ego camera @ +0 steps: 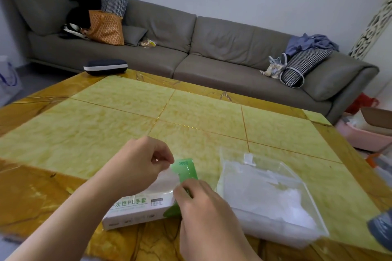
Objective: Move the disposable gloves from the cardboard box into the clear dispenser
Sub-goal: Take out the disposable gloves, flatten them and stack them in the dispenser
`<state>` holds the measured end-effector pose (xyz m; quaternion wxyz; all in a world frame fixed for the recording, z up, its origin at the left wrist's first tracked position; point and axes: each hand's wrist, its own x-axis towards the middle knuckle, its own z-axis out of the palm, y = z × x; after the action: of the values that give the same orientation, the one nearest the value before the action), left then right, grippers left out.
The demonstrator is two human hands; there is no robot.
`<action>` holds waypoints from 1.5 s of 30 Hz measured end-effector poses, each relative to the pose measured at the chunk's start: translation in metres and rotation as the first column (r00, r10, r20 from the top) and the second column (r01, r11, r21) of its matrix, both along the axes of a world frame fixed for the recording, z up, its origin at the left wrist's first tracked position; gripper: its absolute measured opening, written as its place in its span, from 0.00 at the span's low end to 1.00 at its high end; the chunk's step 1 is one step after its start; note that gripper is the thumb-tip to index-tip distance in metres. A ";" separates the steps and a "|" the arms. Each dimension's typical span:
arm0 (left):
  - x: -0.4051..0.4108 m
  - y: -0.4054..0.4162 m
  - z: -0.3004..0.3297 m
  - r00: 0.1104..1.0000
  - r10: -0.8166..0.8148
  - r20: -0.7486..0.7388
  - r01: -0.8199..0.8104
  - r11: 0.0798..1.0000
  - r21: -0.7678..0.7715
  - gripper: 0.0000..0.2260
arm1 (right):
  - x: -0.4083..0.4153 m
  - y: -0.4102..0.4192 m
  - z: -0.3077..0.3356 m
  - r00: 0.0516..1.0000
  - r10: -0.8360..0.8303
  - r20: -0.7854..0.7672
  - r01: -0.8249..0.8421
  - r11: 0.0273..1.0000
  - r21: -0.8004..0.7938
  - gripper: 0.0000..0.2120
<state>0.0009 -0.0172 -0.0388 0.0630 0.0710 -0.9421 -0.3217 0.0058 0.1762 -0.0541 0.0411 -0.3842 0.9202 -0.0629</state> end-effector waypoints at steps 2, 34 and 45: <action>0.001 0.000 -0.001 0.994 -0.058 0.095 0.067 0.994 -0.087 0.03 | 0.000 -0.001 -0.001 1.000 -0.001 -0.004 0.001 1.000 0.010 0.29; 0.002 -0.007 0.012 0.983 0.177 -0.045 -0.174 0.982 0.066 0.08 | 0.004 -0.005 0.000 0.999 -0.042 -0.012 0.042 0.999 -0.028 0.24; 0.009 -0.007 0.033 0.958 0.266 -0.110 -0.066 0.574 0.816 0.15 | -0.001 -0.004 0.003 0.998 -0.027 0.049 0.027 1.000 0.012 0.30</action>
<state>0.0095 -0.0242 -0.0058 0.1578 0.1440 -0.6701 -0.7109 0.0052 0.1720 -0.0509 0.0650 -0.3699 0.9243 -0.0678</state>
